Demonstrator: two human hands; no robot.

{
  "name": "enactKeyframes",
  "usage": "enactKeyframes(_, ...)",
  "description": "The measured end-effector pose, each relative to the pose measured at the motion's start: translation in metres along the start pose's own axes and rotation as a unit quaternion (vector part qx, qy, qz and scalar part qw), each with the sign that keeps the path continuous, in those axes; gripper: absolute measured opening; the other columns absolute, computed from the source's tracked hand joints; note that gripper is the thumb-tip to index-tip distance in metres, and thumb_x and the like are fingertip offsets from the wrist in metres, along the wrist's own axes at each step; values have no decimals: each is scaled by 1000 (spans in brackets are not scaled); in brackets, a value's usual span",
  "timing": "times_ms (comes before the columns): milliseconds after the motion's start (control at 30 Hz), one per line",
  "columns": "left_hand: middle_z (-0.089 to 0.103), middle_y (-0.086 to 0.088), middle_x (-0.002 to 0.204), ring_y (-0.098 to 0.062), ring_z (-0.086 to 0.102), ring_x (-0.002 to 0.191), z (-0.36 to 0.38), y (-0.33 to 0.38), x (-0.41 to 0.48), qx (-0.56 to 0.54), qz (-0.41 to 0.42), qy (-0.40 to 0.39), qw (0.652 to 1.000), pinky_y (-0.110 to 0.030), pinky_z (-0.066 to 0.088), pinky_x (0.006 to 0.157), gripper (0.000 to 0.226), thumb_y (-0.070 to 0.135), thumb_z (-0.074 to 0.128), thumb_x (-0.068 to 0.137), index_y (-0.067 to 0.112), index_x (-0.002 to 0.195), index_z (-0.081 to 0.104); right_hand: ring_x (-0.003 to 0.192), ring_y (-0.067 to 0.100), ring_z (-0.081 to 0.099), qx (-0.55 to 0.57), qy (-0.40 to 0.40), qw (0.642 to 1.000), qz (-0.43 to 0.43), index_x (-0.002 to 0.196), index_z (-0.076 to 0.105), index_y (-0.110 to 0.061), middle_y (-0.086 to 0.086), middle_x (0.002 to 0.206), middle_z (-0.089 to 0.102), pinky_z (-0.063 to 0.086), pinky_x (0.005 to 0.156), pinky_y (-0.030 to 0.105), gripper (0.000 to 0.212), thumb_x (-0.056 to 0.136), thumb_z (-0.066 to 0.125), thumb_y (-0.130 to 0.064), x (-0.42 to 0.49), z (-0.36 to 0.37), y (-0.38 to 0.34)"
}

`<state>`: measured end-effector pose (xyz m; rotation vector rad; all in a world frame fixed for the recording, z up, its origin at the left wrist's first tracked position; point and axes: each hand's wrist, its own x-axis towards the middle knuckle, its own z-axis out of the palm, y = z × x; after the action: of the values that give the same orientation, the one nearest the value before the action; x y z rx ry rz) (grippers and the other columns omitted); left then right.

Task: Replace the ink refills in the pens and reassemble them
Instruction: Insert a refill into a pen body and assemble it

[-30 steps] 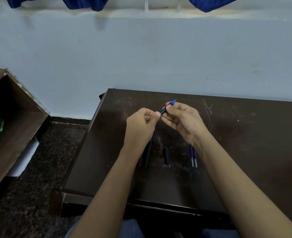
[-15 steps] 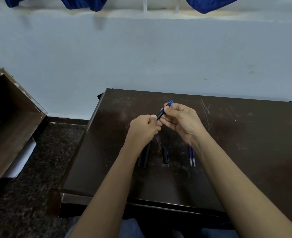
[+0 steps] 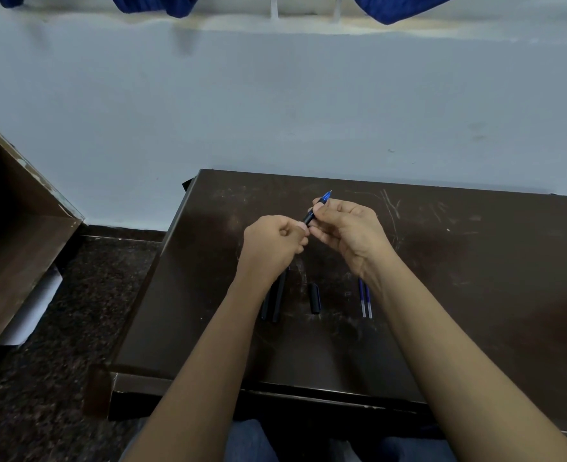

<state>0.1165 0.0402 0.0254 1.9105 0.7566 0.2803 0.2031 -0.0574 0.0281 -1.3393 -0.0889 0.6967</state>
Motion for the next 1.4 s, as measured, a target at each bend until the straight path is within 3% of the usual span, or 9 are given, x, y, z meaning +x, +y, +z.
enactKeyframes(100, 68, 7, 74, -3, 62, 66, -2, 0, -2, 12, 29, 39, 999, -15, 46, 60, 11, 27, 65, 86, 18, 89, 69, 65, 8, 66, 14, 5, 1000, 1, 83, 68, -8, 2, 71, 68, 57, 64, 19, 4, 86, 67, -8, -1, 0, -1)
enactKeyframes(267, 69, 2, 71, -7, 63, 62, 5, 7, 1, -61, -64, 0, 996, -9, 46, 52, 41, 33, 40, 100, 10, 91, 73, 66, 7, 65, 1, 9, 1000, -4, 80, 68, -12, 1, 72, 68, 56, 64, 17, 7, 87, 68, -10, -2, 1, 0)
enactKeyframes(567, 70, 2, 78, -7, 60, 66, 3, 3, -1, -5, -7, 13, 1000, -19, 47, 63, 18, 21, 54, 92, 13, 92, 70, 63, 6, 63, -4, 2, 1000, -14, 77, 66, -12, -4, 63, 66, 55, 64, 17, 10, 87, 68, -12, 1, -1, 4)
enactKeyframes(800, 66, 9, 81, -3, 50, 66, 4, 3, -1, 0, -39, -99, 994, -17, 41, 62, 31, 21, 35, 102, 16, 104, 65, 92, 13, 65, -1, -74, 997, -15, 99, 68, -16, 1, 103, 72, 50, 86, 27, 23, 97, 49, -5, 7, -2, 5)
enactKeyframes(1000, 65, 8, 78, -1, 56, 66, -4, -1, 1, 32, 3, -59, 998, -6, 42, 58, 27, 17, 43, 99, 17, 91, 68, 105, 23, 66, -20, -28, 998, -45, 81, 75, -16, 6, 93, 75, 43, 107, 43, 8, 84, 69, -11, 10, -3, 14)
enactKeyframes(1167, 64, 8, 76, -2, 57, 68, -8, -7, 1, 83, 27, -28, 996, -11, 44, 63, 18, 16, 48, 97, 18, 91, 65, 97, 20, 67, -103, 8, 994, -33, 86, 75, -19, 2, 95, 74, 49, 93, 38, 19, 77, 77, -35, 14, -4, 27)
enactKeyframes(1233, 69, 2, 82, -9, 60, 72, -9, -11, 1, 95, 21, 2, 995, -19, 48, 68, 15, 18, 53, 95, 14, 95, 67, 92, 17, 64, -298, 30, 953, -39, 98, 68, -17, 0, 100, 70, 51, 84, 35, 37, 76, 74, -45, 14, -8, 31)
enactKeyframes(1300, 71, -2, 86, -16, 63, 75, -10, -13, 1, 107, 6, 15, 994, -29, 52, 74, 14, 19, 55, 93, 13, 95, 67, 100, 25, 59, -575, 20, 817, -36, 112, 57, -12, 7, 111, 59, 48, 84, 35, 51, 77, 73, -45, 9, -10, 39)
enactKeyframes(1400, 62, 4, 73, -13, 57, 66, -11, -13, 0, 152, 7, 10, 988, -24, 48, 64, 10, 22, 57, 92, 16, 86, 62, 110, 34, 58, -701, -58, 710, 44, 120, 49, -5, 15, 121, 55, 49, 86, 40, 57, 81, 72, -39, 0, -5, 55)
